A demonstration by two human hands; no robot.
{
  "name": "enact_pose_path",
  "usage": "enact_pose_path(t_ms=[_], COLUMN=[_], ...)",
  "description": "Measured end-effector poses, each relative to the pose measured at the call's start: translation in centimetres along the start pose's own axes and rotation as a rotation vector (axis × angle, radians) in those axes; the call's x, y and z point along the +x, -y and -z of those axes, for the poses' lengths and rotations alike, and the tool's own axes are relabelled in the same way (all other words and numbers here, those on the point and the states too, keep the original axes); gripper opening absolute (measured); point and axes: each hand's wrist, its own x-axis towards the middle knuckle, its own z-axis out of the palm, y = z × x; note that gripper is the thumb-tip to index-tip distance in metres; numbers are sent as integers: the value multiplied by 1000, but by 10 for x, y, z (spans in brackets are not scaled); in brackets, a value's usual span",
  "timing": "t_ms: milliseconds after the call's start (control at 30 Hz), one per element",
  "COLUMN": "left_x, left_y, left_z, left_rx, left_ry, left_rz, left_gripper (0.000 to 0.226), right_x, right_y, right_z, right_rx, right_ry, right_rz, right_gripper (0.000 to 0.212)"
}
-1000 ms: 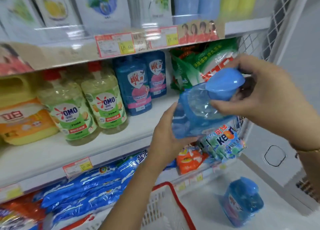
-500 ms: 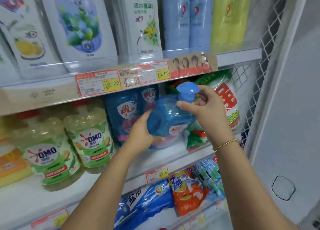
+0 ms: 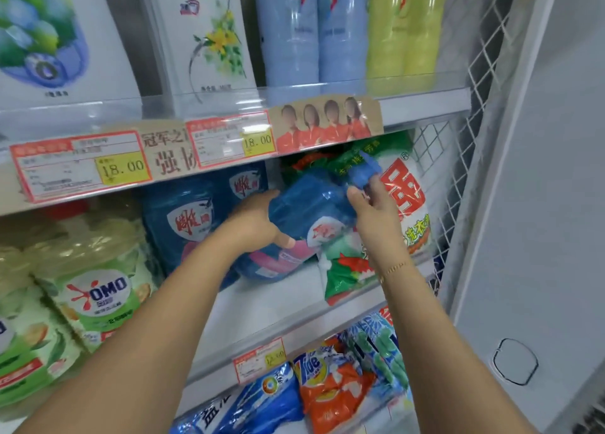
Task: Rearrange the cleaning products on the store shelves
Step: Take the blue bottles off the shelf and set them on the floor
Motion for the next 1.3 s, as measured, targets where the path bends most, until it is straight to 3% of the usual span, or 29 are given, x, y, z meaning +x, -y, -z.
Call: enact_pose_path(t_ms=[200,333,400,467,533,667,767,867,1033,1300], left_x=[-14,-30,-36,-48,-61,-69,-75,-83,-89,-91], left_y=[6,25,34,39,41,46,53,59,79,82], left_z=[14,-1,-16,-34,-49,-49,-32,-21,-17,-15], left_rx=[-133,-304,-337,-260,-135,-106,34,165,339,300], left_ry=[23,-115,-213,-295,-336,-372,-514,-615,-597,-580], left_rz=[92,102,103,136,170,145,100,131,133,71], left_gripper=[54,54,55,62,70,59,47,58,75,70], right_x=[61,38,16,-9,-31,-47,-37,-21,-8,-14], right_y=[33,26,14,-3,-18,-38,-39,-40,-39,-42], right_z=[-40,-49,-53,-62,-70,-77,-86,-101,-140,-135], right_rx=[-356,-127,-153,-137,-117,-214,-311,-388,-538,-446], right_ry=[155,172,142,159,230,226,229,212,176,193], right_rz=[-58,0,-51,-128,-185,-104,-117,-162,-262,-275], right_gripper=[29,34,56,78,82,104,104,105,118,106])
